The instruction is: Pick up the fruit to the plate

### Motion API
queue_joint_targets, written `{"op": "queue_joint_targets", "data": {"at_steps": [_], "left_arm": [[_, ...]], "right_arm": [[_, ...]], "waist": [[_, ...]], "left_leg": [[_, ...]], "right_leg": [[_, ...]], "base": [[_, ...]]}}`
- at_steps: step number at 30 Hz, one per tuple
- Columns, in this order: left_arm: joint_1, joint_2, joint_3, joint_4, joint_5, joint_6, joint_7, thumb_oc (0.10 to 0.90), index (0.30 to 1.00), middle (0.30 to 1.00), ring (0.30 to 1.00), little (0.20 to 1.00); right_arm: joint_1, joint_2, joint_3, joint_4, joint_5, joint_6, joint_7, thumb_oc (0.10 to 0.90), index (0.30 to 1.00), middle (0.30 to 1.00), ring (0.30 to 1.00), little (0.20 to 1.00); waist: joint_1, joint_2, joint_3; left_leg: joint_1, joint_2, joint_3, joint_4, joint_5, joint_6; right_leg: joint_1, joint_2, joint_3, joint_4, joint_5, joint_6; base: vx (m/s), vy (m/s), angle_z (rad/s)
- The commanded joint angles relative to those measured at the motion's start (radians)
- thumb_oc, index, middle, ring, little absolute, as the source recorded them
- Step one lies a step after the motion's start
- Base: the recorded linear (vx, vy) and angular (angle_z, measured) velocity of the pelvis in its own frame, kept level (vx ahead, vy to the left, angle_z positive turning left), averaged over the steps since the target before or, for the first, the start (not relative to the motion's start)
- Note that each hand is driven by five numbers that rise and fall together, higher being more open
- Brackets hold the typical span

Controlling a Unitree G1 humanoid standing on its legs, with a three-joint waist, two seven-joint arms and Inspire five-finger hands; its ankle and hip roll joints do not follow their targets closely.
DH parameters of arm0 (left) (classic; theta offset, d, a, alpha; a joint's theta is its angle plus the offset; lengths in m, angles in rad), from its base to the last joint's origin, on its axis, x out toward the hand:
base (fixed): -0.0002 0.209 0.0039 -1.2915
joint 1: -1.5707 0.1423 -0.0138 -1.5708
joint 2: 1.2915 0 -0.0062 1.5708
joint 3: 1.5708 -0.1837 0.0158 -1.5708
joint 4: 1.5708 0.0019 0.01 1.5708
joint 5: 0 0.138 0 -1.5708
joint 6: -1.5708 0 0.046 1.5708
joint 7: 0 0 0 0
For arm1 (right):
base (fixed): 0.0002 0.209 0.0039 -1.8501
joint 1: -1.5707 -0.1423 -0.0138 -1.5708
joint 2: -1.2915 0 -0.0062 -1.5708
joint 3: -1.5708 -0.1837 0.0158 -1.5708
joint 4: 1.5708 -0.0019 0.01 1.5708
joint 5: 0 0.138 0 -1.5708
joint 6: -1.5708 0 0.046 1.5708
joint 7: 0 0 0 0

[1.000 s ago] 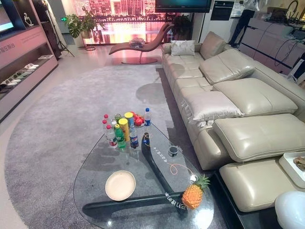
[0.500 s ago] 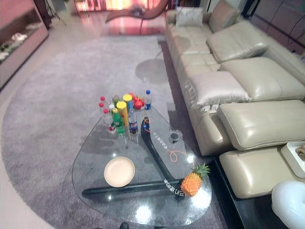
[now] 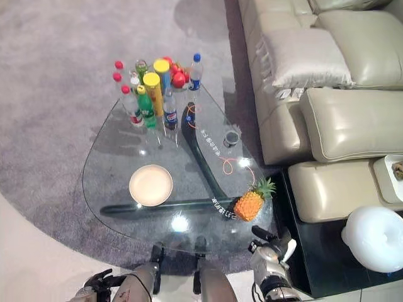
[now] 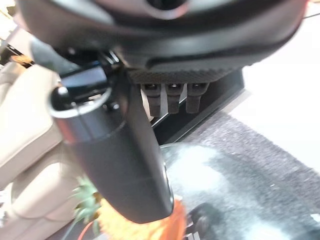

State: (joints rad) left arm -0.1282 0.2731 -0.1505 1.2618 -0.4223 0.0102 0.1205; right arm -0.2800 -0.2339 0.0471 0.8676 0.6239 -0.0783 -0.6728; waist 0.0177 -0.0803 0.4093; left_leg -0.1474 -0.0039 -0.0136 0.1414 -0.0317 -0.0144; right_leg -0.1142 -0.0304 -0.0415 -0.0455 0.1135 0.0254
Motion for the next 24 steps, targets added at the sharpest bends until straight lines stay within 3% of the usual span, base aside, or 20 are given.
{"op": "queue_joint_targets", "data": {"at_steps": [1,13,17,24], "left_arm": [[0.036,0.000,-0.038,0.027,-0.025,-0.016,0.025,0.800,0.900,0.900,0.900,0.900],[-0.010,-0.024,-0.089,0.000,-0.103,-0.060,0.001,0.800,0.900,0.900,0.900,0.900],[-0.011,-0.035,-0.106,-0.019,-0.134,-0.081,0.011,0.800,0.900,0.900,0.900,0.900],[-0.011,-0.052,-0.143,-0.103,-0.173,-0.085,0.045,0.800,0.900,0.900,0.900,0.900]], "right_arm": [[-0.021,-0.100,0.025,-0.139,0.011,-0.015,-0.103,0.800,0.900,0.900,0.900,0.900],[-0.220,-0.154,0.026,-0.414,0.116,-0.050,-0.237,0.800,0.900,0.900,0.900,0.900],[-0.268,-0.160,0.020,-0.460,0.136,-0.070,-0.287,0.800,0.900,0.900,0.900,0.900],[-0.358,-0.187,0.008,-0.439,0.129,-0.046,-0.413,0.800,0.900,0.900,0.900,0.900]], "waist": [[0.000,-0.002,-0.017],[-0.016,0.037,0.108],[-0.017,0.050,0.111],[-0.009,0.079,0.111]], "left_leg": [[-0.075,-0.041,0.034,0.089,-0.030,0.050],[-0.241,-0.067,0.040,0.215,-0.036,0.043],[-0.299,-0.070,0.050,0.228,-0.031,0.042],[-0.397,-0.077,0.054,0.256,-0.020,0.041]], "right_leg": [[-0.053,-0.007,0.001,0.147,-0.053,0.006],[-0.224,-0.012,-0.001,0.255,-0.071,-0.020],[-0.290,-0.008,0.000,0.276,-0.077,-0.026],[-0.399,-0.005,-0.005,0.327,-0.089,-0.037]], "base": [[-0.08,0.035,-0.02],[-0.07,0.063,-0.02],[-0.05,0.067,0.01],[-0.03,0.053,-0.04]]}}
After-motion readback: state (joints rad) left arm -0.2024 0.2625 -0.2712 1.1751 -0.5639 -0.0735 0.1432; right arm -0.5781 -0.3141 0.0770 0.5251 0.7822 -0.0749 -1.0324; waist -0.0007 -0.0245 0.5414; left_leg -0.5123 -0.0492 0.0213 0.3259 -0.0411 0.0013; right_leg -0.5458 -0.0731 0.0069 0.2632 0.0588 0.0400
